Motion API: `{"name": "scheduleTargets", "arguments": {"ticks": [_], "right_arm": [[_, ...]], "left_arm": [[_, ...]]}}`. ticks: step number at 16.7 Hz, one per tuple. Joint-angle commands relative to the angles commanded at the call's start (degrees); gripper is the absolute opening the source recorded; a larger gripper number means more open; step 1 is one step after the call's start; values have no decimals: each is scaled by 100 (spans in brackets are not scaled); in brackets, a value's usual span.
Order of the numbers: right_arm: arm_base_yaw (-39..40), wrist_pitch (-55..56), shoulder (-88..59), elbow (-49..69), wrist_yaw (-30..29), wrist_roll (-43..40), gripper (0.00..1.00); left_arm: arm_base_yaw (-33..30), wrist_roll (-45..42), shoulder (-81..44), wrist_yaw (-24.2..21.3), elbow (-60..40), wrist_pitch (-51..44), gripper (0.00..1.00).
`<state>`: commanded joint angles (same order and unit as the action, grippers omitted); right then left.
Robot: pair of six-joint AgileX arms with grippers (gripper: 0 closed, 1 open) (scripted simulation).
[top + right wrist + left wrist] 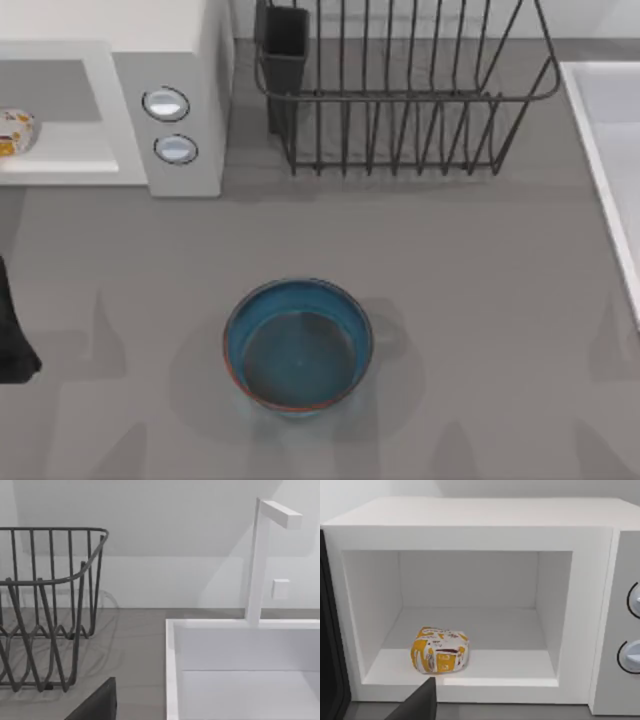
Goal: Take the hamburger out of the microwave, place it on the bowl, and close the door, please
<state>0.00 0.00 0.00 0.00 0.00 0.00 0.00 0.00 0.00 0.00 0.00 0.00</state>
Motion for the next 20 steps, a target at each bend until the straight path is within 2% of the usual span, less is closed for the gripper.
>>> {"name": "scheduleTargets", "arguments": {"ticks": [5, 9, 14, 20], "right_arm": [[0, 0, 0, 0, 0, 0, 100], [0, 0, 0, 0, 0, 0, 100], [0, 0, 0, 0, 0, 0, 100], [0, 0, 0, 0, 0, 0, 100]], "left_arm": [[28, -12, -331, -32, -132, 151, 100], [129, -58, -1531, -147, -613, 699, 100], [329, -147, -3911, -377, -1565, 1786, 100], [623, -279, -7425, -714, -2969, 3388, 100]]}}
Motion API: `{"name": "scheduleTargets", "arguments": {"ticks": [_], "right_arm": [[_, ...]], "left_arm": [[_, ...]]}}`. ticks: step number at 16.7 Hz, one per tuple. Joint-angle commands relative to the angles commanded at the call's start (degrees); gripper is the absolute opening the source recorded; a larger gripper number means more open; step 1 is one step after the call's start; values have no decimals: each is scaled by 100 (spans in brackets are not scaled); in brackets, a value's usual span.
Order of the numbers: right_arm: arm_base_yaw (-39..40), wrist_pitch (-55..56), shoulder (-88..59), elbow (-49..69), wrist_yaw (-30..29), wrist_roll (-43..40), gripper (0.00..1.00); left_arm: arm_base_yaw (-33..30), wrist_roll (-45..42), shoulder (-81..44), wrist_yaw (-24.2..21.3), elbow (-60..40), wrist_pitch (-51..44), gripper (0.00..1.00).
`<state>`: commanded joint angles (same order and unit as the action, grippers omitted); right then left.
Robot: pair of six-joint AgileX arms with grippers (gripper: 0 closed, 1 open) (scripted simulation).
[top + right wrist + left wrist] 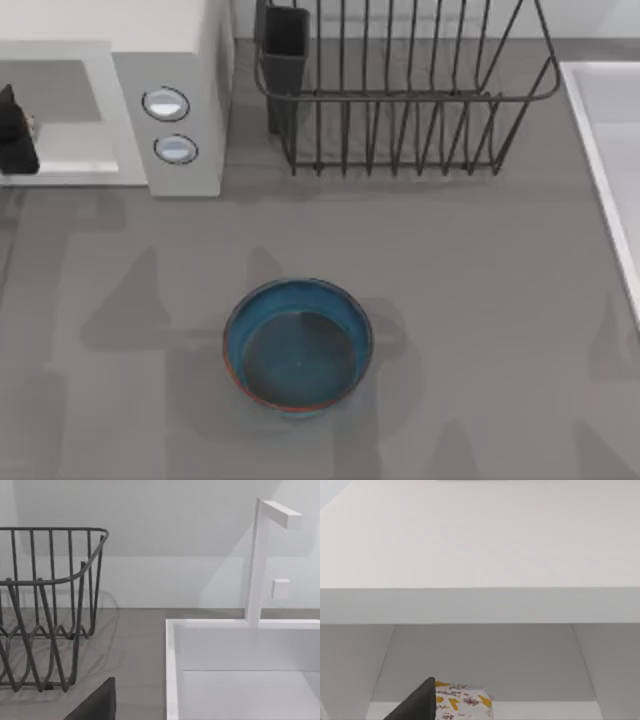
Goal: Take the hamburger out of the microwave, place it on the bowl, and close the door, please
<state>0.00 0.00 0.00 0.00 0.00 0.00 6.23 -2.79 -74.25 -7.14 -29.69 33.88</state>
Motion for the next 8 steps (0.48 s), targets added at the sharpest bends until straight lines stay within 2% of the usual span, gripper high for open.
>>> {"name": "scheduleTargets", "arguments": {"ticks": [8], "right_arm": [[0, 0, 0, 0, 0, 0, 100]], "left_arm": [[371, -166, -4431, -425, -1767, 2016, 100]]}}
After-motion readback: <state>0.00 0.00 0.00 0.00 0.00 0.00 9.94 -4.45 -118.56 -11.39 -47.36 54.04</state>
